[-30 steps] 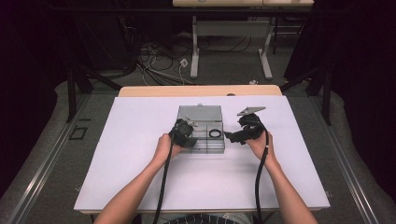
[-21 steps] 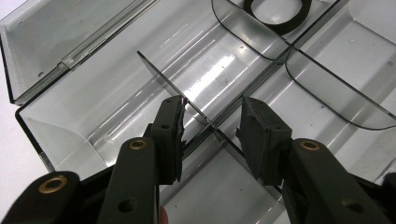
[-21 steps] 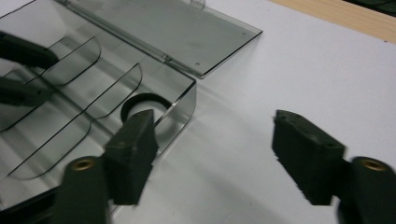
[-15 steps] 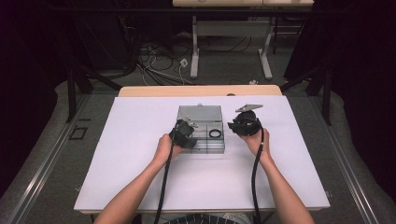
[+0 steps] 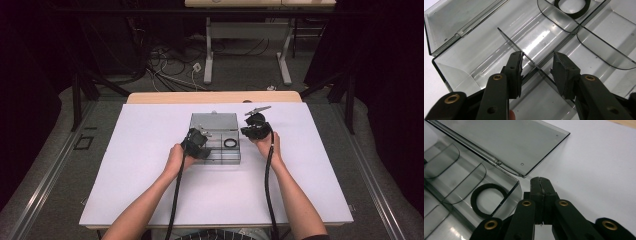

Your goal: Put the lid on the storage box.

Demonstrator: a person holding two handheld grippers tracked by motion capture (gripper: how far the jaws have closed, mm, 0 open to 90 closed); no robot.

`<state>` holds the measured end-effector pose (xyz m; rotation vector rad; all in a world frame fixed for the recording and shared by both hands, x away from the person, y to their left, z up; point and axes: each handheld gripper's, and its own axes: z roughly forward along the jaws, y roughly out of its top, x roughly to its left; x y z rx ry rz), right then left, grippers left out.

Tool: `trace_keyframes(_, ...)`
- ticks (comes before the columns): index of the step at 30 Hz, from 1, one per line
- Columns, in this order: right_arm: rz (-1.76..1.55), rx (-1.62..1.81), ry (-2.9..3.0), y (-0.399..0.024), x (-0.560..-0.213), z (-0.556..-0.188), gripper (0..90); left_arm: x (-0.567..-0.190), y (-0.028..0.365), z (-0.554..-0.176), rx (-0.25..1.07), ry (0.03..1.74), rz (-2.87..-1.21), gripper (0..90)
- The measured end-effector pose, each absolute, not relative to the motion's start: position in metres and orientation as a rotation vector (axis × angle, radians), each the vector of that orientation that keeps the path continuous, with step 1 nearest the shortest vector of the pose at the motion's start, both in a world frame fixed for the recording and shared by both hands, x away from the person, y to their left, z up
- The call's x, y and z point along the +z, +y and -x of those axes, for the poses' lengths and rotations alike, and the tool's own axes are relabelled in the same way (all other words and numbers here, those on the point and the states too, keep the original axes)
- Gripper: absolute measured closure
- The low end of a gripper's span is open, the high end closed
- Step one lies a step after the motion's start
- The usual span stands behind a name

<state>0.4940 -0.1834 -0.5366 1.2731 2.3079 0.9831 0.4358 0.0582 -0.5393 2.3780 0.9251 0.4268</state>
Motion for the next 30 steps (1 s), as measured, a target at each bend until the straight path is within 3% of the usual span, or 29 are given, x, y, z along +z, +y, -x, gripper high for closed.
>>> trace_keyframes(30, -1.350, 1.011, 2.303, -0.174, -0.555, -0.516, 90.0, -0.539, 0.058, -0.435, 0.429, 0.924, -2.380, 60.0)
